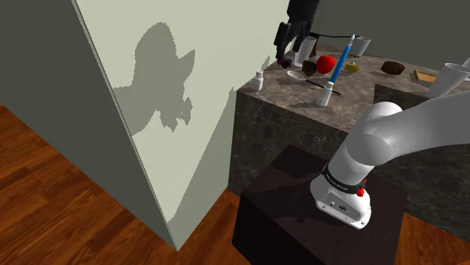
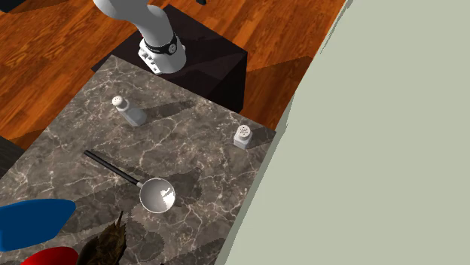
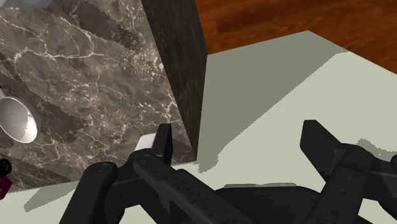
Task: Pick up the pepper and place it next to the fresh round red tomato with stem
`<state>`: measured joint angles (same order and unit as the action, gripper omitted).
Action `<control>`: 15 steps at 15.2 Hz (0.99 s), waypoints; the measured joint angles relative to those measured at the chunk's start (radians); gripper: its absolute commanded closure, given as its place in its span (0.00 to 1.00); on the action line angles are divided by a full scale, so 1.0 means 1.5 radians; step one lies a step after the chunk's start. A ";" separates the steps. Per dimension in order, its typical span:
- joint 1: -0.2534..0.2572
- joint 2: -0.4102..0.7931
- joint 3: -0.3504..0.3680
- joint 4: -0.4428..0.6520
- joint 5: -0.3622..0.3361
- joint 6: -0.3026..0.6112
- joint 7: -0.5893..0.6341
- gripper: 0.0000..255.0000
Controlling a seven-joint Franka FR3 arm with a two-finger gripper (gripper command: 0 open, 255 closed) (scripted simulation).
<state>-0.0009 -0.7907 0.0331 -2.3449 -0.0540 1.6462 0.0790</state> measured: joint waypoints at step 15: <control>-0.044 0.246 -0.081 0.025 -0.058 0.228 -0.067 0.00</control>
<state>-0.0663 -0.4224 -0.0890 -2.3081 -0.1416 1.9882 -0.0213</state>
